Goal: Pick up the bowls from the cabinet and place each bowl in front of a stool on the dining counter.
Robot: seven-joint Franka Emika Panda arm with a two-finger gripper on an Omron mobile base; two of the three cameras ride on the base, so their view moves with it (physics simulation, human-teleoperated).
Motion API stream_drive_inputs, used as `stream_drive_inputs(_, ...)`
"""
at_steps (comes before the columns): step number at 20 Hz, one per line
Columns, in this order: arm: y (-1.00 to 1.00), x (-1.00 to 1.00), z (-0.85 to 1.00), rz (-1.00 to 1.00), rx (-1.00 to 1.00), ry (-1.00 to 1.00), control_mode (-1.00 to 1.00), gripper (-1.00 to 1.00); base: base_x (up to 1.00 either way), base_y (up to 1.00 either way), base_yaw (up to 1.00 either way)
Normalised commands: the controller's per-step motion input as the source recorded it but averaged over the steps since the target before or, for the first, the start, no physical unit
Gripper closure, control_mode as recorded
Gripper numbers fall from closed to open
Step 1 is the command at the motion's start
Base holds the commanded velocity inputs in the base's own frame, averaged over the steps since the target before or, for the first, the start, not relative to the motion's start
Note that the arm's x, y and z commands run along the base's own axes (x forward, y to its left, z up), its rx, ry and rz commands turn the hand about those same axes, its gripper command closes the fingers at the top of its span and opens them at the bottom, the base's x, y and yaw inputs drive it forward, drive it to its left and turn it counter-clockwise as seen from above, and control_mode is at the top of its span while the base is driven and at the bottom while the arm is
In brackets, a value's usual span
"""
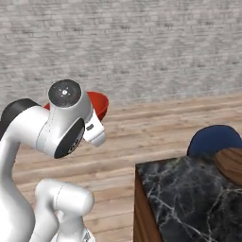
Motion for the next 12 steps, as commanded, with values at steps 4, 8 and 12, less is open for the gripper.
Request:
stream_drive_inputs(4, 0.0, 0.0, 0.0, 0.0, 0.0, 0.0, 1.0, 1.0, 1.0, 0.56, -0.49)
stream_drive_inputs(8, 0.0, 0.0, 0.0, 0.0, 0.0, 0.0, 1.0, 1.0, 1.0, 0.31, -0.61)
stream_drive_inputs(12, 0.0, 0.0, 0.0, 0.0, 0.0, 0.0, 1.0, 1.0, 0.99, 0.38, -0.69)
